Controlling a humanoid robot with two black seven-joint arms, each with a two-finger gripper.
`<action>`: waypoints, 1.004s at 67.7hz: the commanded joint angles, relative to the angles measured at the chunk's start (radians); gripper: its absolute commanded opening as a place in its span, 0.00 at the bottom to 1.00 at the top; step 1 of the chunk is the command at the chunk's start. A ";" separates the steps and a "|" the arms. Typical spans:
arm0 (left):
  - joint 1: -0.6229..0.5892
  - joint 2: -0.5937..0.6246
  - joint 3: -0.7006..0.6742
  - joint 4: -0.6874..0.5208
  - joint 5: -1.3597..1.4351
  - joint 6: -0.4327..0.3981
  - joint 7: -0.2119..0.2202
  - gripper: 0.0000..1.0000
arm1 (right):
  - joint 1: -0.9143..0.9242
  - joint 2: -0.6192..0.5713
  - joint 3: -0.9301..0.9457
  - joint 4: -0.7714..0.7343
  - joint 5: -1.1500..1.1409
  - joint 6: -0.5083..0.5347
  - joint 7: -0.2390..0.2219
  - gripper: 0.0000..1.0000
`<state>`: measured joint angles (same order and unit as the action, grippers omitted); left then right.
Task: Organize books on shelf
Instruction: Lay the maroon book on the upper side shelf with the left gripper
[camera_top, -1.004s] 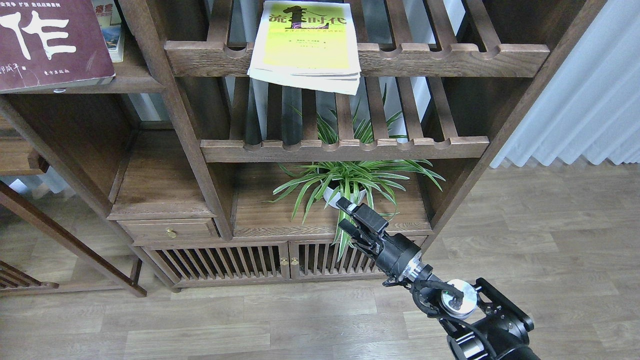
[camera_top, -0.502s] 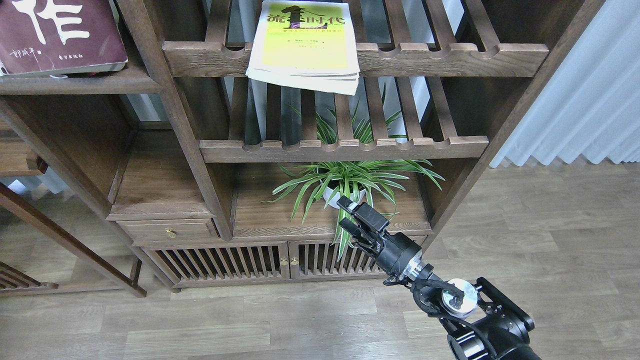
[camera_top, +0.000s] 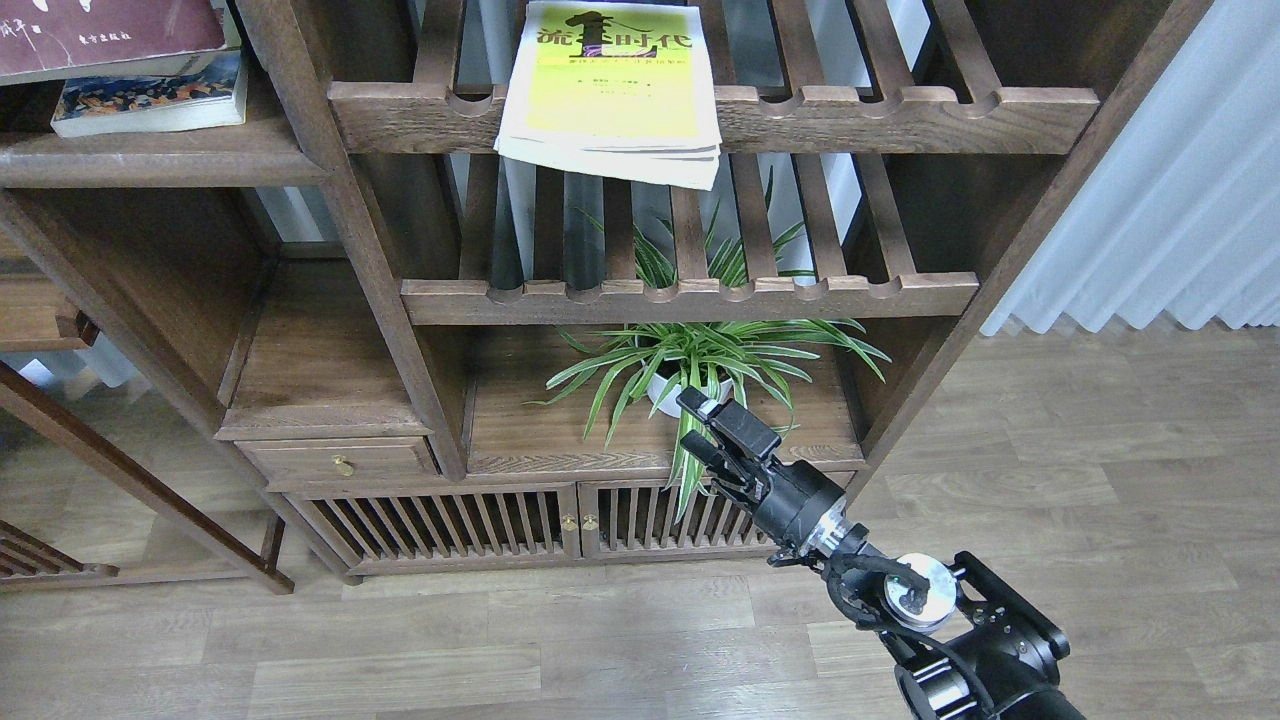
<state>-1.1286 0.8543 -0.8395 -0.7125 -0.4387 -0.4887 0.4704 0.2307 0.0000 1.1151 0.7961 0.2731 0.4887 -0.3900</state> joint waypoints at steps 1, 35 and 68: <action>-0.005 -0.018 0.003 0.039 0.000 0.000 0.000 0.01 | 0.001 0.000 0.000 0.000 0.000 0.000 0.000 0.96; -0.048 -0.104 0.014 0.123 0.002 0.000 0.000 0.01 | 0.001 0.000 0.017 0.002 0.002 0.000 -0.001 0.96; -0.079 -0.136 0.016 0.122 0.000 0.000 -0.003 0.59 | -0.001 0.000 0.020 0.000 0.002 0.000 -0.001 0.96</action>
<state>-1.2025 0.7183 -0.8246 -0.5887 -0.4371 -0.4887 0.4687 0.2301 0.0000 1.1351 0.7969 0.2746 0.4887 -0.3912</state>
